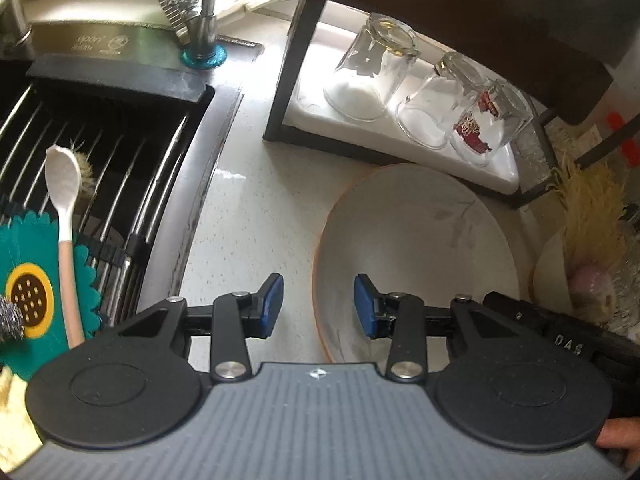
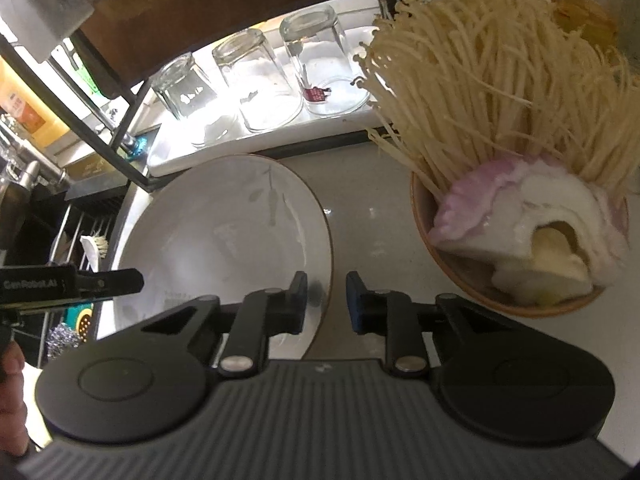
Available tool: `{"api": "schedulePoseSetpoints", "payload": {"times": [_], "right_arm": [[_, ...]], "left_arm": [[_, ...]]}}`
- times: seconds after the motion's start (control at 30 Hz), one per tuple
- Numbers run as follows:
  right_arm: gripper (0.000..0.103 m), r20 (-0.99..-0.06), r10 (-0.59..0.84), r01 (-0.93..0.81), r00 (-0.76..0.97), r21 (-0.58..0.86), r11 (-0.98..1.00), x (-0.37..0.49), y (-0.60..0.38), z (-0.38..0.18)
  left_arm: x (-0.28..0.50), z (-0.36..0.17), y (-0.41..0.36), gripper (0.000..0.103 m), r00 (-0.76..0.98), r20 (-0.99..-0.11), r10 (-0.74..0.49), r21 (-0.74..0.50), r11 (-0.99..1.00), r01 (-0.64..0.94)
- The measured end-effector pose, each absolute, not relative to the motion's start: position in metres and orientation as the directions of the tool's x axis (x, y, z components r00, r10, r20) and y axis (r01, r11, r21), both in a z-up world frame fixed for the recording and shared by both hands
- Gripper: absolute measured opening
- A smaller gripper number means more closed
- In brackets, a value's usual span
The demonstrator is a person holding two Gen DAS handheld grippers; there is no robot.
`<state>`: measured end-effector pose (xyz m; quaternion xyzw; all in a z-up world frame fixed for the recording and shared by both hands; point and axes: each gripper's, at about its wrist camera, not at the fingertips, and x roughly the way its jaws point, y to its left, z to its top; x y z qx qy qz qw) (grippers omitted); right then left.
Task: Organize plates and bowls
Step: 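Close both grippers on the rim of the stacked bowl and plate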
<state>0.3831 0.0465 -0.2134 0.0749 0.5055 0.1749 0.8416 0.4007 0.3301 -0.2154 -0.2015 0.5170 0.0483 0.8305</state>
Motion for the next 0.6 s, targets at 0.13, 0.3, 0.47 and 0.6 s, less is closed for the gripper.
{"api": "schedulePoseSetpoints", "payload": {"times": [0.13, 0.3, 0.47, 0.6], "right_arm": [[0.017, -0.820, 0.375, -0.248, 0.433, 0.292, 0.924, 0.3849, 0.0500, -0.2104], [0.016, -0.818, 0.383, -0.250, 0.428, 0.300, 0.920, 0.3838, 0.0497, -0.2118], [0.016, -0.811, 0.391, -0.259, 0.434, 0.304, 0.917, 0.3827, 0.0496, -0.2115], [0.016, -0.812, 0.384, -0.280, 0.439, 0.282, 0.917, 0.3802, 0.0505, -0.2096]], "left_arm": [[0.4068, -0.2164, 0.3241, 0.026, 0.465, -0.877, -0.124, -0.266, 0.930, -0.255], [0.4096, -0.2197, 0.3229, 0.019, 0.456, -0.882, -0.116, -0.256, 0.931, -0.259], [0.4086, -0.2224, 0.3238, 0.016, 0.452, -0.884, -0.122, -0.269, 0.922, -0.278], [0.4089, -0.2215, 0.3212, 0.016, 0.437, -0.892, -0.116, -0.257, 0.925, -0.280]]}}
